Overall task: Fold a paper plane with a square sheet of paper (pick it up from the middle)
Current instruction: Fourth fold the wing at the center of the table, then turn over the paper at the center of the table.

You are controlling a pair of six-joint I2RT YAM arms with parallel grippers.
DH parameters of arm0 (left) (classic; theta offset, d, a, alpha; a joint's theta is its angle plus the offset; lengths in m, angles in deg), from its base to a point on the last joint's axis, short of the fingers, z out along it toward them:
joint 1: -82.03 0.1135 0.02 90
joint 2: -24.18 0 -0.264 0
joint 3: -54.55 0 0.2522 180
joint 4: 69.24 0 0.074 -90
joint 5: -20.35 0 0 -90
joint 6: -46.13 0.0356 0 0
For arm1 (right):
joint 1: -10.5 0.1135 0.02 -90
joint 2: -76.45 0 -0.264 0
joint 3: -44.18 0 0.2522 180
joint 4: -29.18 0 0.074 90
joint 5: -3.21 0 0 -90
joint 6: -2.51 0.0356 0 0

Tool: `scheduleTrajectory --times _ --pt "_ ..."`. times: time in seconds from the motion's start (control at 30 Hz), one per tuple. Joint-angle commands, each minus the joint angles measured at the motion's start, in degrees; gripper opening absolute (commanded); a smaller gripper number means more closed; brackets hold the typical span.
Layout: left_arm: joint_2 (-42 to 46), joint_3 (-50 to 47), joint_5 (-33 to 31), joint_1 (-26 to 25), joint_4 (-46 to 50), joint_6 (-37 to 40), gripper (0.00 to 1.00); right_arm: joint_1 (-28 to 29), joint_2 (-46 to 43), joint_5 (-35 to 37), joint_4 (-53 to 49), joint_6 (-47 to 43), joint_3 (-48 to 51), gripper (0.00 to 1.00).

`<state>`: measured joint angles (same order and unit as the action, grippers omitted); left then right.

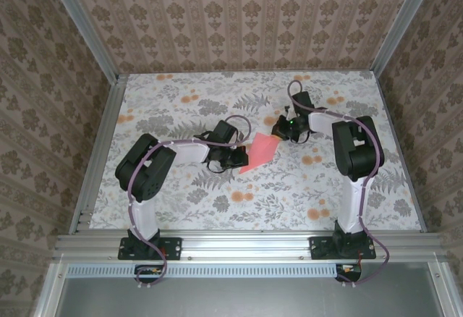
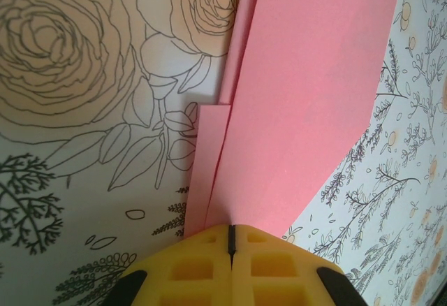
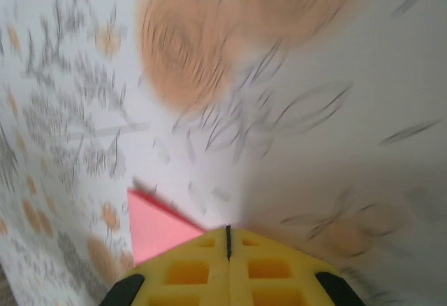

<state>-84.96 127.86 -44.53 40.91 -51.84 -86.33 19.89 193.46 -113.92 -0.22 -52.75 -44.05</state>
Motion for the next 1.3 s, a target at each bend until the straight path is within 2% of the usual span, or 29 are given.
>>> scheduleTrajectory --times 0.0,0.13,0.23,0.37,0.47,0.63,1.1,1.27 --pt "-2.57 -1.33 -1.88 0.20 6.03 0.77 0.03 -0.25 -0.29 3.55 -2.99 0.63 -2.57 0.11" --pt "-1.47 -1.03 -0.86 0.08 4.50 0.28 0.04 -0.14 -4.02 2.48 -2.38 1.12 -0.45 0.21" --pt "1.23 -1.42 0.78 0.50 0.57 -2.02 0.14 0.19 -7.83 -0.07 -0.07 2.36 4.04 0.36" --pt "4.78 -2.22 2.21 1.65 -3.90 -4.71 0.24 0.87 -11.45 -3.12 2.86 4.38 9.85 0.44" --pt "6.96 -3.06 1.67 2.55 -4.87 -5.43 0.30 1.47 -13.03 -5.97 5.02 5.62 12.83 0.45" --pt "9.03 -5.35 0.17 4.32 -5.04 -6.10 0.37 3.19 -12.84 -6.59 5.07 5.98 13.81 0.46" --pt "12.54 -10.49 0.54 8.03 -7.83 -8.88 0.52 7.14 -7.61 -8.02 7.65 6.83 11.54 0.48" --pt "13.33 -11.34 0.97 8.84 -8.59 -9.56 0.56 7.86 -6.80 -9.34 11.12 7.74 11.81 0.45"
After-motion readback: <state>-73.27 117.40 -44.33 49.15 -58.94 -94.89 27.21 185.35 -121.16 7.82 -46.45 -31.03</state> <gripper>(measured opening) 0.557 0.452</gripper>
